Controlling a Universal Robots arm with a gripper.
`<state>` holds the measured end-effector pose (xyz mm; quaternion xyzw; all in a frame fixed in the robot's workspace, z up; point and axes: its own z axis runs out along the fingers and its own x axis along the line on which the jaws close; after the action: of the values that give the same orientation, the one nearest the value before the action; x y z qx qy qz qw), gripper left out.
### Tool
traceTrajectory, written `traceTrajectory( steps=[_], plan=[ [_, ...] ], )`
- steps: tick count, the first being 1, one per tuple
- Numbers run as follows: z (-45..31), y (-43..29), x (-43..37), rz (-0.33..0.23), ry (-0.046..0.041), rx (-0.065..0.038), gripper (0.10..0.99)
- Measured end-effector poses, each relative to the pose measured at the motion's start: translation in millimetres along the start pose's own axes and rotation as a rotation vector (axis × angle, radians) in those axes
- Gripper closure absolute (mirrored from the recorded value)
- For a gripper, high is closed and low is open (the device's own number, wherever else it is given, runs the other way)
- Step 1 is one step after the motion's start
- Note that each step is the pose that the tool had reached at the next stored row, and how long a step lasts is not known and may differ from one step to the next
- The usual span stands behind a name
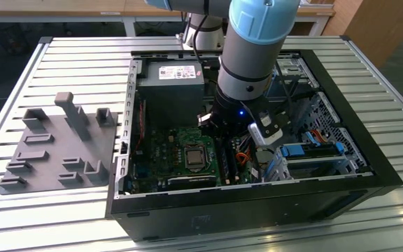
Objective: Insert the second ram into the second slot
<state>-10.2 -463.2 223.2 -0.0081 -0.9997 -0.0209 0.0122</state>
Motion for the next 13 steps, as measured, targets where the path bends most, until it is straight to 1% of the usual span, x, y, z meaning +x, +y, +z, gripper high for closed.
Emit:
traceTrajectory(
  steps=[13],
  plan=[
    [1.0,-0.4,0.0,0.004,-0.0002,0.000,0.973]
  ],
)
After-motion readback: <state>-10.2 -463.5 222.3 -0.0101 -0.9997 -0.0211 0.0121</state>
